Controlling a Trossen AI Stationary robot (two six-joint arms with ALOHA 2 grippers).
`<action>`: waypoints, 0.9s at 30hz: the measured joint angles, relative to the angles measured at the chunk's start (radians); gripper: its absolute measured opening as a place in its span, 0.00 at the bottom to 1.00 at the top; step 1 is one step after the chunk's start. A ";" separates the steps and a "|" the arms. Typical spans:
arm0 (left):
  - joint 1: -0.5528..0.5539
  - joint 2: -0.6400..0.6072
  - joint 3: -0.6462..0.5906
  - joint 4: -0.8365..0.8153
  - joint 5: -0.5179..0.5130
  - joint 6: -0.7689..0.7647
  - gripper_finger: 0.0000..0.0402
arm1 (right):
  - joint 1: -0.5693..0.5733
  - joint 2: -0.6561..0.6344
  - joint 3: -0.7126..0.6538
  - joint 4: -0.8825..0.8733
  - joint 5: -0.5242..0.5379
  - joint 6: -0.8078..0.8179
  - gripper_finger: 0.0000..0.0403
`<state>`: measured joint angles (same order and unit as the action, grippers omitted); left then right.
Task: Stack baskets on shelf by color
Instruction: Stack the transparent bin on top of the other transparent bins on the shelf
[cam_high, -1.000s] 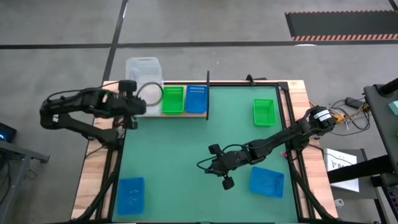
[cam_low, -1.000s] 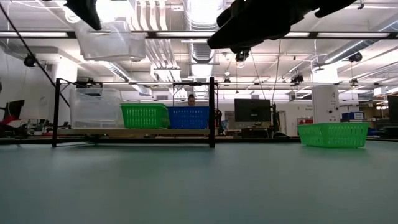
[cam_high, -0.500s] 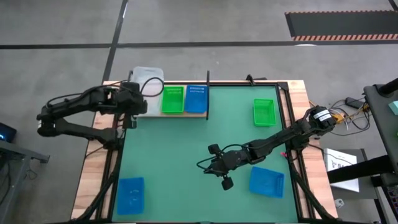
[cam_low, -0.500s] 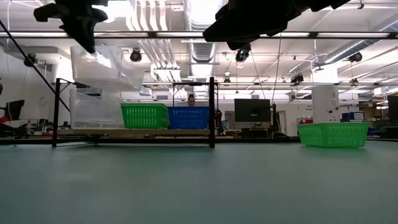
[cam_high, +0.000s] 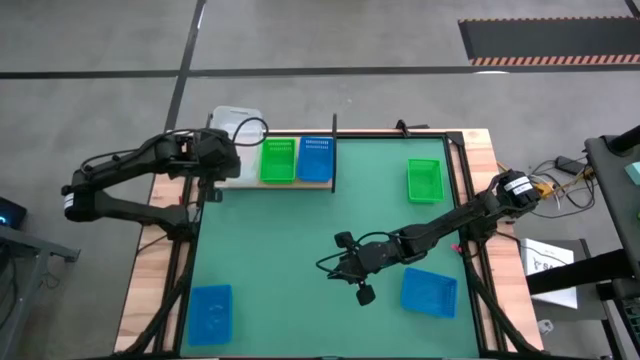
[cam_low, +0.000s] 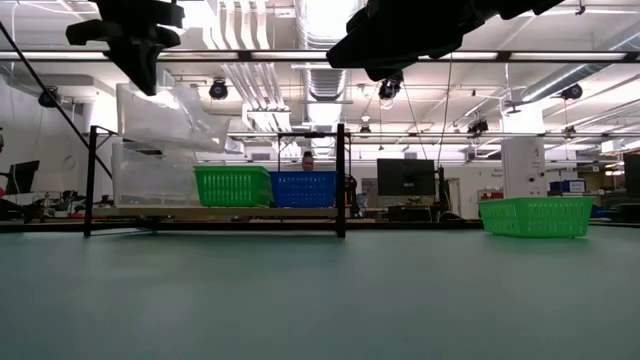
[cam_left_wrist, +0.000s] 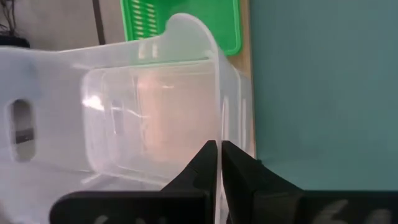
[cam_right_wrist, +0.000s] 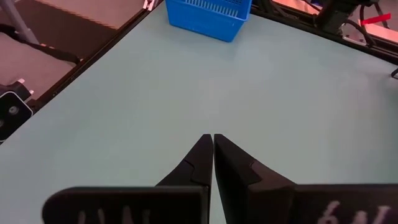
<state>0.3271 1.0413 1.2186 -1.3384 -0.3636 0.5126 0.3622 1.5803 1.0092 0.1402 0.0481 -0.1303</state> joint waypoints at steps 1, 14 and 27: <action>0.005 0.004 0.000 0.002 0.000 0.004 0.00 | 0.000 0.000 0.000 0.000 0.000 0.000 0.02; 0.053 0.046 0.000 0.002 0.000 0.025 0.00 | 0.000 0.000 -0.002 -0.001 -0.001 0.000 0.02; 0.060 0.049 0.000 0.021 -0.010 0.045 0.00 | 0.000 0.000 -0.002 -0.006 -0.004 0.017 0.02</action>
<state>0.3874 1.0904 1.2186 -1.3178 -0.3740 0.5579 0.3626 1.5806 1.0077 0.1345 0.0441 -0.1136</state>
